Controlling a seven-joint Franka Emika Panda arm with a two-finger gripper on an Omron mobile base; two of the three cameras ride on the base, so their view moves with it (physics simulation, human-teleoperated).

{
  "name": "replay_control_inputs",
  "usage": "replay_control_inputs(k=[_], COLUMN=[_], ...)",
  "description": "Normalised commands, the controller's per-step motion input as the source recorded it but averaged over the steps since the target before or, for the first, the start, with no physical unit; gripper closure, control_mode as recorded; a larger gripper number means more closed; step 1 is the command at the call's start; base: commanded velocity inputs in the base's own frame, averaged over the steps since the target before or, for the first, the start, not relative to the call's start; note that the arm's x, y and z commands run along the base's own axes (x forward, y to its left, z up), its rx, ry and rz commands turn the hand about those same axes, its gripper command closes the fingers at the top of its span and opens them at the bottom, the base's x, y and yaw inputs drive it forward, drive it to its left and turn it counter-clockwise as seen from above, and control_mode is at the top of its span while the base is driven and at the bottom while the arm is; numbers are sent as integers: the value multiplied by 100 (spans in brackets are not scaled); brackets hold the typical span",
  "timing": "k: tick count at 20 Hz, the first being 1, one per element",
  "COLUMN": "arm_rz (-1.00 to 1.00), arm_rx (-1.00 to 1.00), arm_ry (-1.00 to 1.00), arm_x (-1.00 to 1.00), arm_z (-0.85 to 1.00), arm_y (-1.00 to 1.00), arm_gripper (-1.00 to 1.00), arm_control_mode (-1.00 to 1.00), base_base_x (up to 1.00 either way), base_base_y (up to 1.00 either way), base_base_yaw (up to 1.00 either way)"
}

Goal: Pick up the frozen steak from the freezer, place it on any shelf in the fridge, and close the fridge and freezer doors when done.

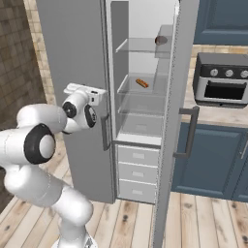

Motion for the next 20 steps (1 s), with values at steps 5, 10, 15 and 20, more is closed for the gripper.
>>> replay_control_inputs(k=[5, 10, 15, 20], arm_rz=[10, 6, 3, 3], arm_rx=[-2, -4, -11, -24], arm_ry=[3, 14, 25, 27], arm_x=[-89, -100, -100, -100], arm_z=[100, 100, 95, 23], arm_y=[36, 5, 0, -1], arm_gripper=[-100, -100, -100, -100], arm_control_mode=[-100, -100, -100, -100], base_base_x=[0, 0, 0, 0], base_base_y=[0, 0, 0, 0], base_base_yaw=[0, 0, 0, 0])
